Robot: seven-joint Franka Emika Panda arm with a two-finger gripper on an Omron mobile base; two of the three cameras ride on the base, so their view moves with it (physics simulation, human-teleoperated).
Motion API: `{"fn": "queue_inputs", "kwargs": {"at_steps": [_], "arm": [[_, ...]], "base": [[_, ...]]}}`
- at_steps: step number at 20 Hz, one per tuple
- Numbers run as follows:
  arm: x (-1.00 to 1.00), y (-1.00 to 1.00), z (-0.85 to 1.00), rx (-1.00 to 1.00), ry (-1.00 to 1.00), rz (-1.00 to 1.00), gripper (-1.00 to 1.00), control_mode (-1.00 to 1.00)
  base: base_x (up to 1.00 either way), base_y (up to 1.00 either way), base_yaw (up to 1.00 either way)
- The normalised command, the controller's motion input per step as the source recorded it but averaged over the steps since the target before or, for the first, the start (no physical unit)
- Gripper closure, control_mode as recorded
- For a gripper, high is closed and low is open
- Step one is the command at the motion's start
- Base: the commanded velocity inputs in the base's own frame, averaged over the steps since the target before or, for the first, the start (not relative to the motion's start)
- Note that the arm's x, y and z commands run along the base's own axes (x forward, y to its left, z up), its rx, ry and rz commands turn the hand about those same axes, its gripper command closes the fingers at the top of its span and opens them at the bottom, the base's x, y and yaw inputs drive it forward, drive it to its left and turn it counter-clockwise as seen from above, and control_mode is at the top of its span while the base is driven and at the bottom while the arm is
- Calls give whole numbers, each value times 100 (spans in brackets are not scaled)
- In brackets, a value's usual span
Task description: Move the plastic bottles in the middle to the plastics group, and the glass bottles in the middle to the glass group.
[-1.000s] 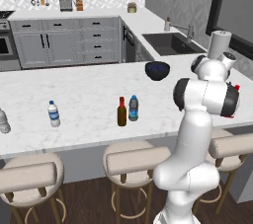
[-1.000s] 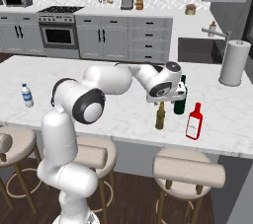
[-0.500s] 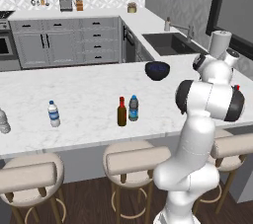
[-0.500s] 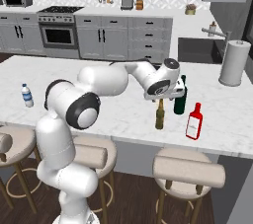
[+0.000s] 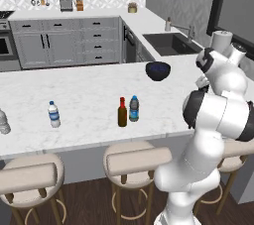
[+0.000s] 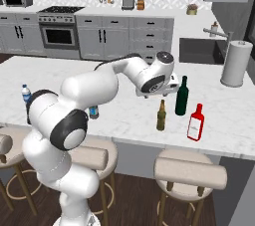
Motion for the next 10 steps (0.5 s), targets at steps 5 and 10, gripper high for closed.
{"fn": "queue_inputs", "kwargs": {"at_steps": [5,10], "arm": [[-43,83,23,-12,0,7,-100,-100],[-19,97,24,-11,8,1,-100,-100]], "base": [[0,0,0],[0,0,0]]}}
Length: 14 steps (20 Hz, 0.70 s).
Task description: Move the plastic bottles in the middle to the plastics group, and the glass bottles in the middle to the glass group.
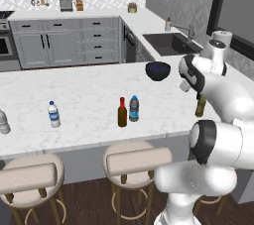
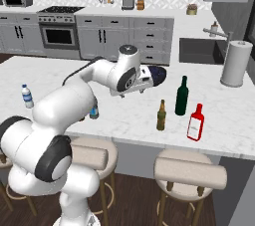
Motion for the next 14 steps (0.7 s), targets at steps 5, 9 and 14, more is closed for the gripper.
{"fn": "queue_inputs", "kwargs": {"at_steps": [5,9,14], "arm": [[-6,100,18,-6,12,-6,-100,-100],[-14,97,13,0,10,-3,-100,-100],[-2,86,2,5,14,0,-100,-100]], "base": [[0,0,0],[0,0,0],[0,0,0]]}}
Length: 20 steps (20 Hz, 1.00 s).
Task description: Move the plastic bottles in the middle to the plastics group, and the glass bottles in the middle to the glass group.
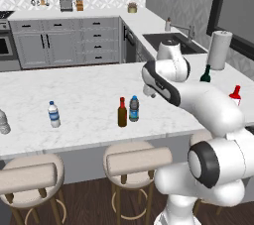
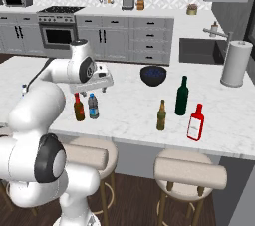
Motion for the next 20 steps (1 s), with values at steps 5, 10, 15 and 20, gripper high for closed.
{"fn": "queue_inputs", "kwargs": {"at_steps": [5,10,15,20], "arm": [[-4,67,-1,28,18,0,-100,-100],[-3,61,-22,22,-8,0,-100,-100],[1,61,-39,4,-19,-7,-100,-100],[34,38,-18,0,-4,-20,-100,-100]], "base": [[0,0,0],[0,0,0],[0,0,0],[0,0,0]]}}
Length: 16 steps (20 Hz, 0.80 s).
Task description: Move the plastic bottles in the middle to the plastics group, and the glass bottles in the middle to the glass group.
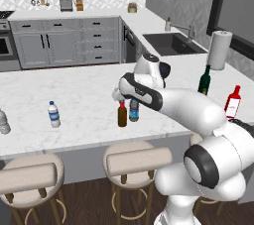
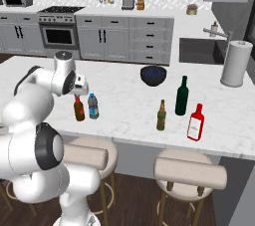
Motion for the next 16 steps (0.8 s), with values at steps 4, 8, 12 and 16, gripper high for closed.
{"fn": "queue_inputs", "kwargs": {"at_steps": [4,8,12,16], "arm": [[25,16,-22,0,0,-17,-100,-100],[27,2,-35,-5,-4,-12,-100,-100],[32,0,-13,-9,-5,-12,-100,-100],[33,0,0,-3,0,-11,-100,-100]], "base": [[0,0,0],[0,0,0],[0,0,0],[0,0,0]]}}
